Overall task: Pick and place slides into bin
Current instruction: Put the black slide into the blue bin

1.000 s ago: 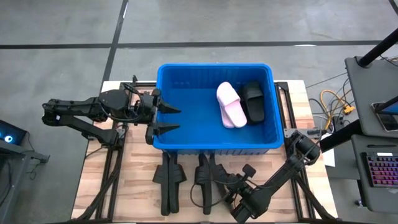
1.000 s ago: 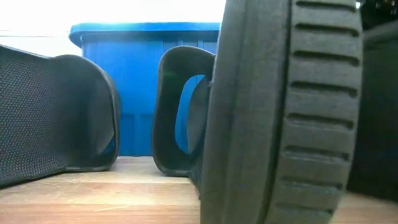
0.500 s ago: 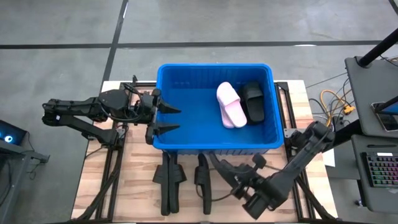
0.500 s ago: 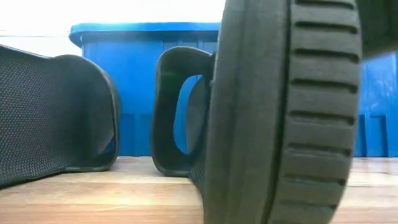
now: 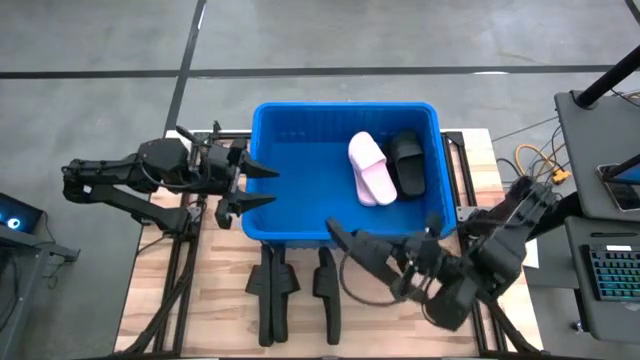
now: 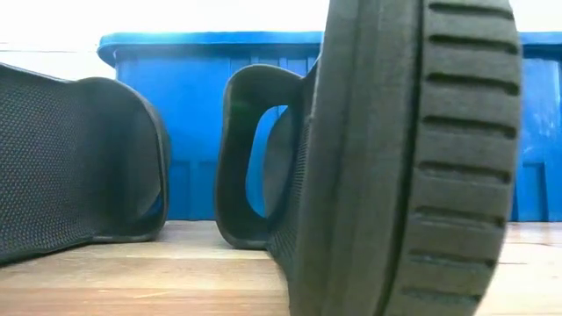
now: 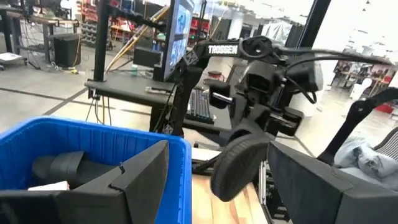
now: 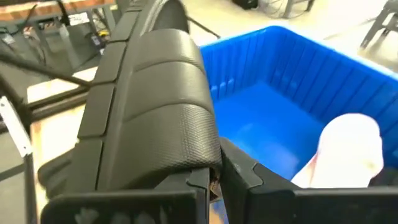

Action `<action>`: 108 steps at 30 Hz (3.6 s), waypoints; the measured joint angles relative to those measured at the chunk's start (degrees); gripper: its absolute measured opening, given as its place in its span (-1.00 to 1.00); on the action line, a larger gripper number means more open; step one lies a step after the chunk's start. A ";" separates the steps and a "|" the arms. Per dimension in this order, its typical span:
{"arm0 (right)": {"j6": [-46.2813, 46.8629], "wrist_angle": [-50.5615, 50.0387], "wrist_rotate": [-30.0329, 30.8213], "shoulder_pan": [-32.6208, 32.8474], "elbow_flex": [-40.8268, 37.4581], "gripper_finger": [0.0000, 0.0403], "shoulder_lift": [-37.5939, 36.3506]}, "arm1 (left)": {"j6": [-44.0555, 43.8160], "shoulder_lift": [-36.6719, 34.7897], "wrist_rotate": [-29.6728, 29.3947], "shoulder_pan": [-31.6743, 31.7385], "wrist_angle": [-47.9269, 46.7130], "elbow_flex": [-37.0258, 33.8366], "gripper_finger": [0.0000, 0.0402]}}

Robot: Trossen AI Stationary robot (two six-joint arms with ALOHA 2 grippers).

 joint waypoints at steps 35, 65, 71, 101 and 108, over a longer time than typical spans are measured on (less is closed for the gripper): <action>-33.94 12.81 -29.59 -22.41 10.44 -0.94 -0.65 | 17.11 4.36 -3.52 0.08 -1.40 0.04 0.29; -43.55 17.55 -31.55 -25.03 10.48 -0.94 -2.38 | 24.69 10.21 2.87 1.60 8.73 0.17 -0.54; -46.96 20.45 -31.68 -26.35 10.53 -0.94 -2.56 | 27.48 8.77 4.08 2.29 8.69 0.17 -0.87; -69.19 28.56 -55.95 -32.22 10.45 0.19 -15.90 | 45.33 -2.20 17.43 2.45 3.26 -0.28 -0.87; -76.30 27.29 -59.10 -32.47 10.44 0.22 -14.08 | 46.83 2.31 26.13 2.42 7.23 -0.28 -0.85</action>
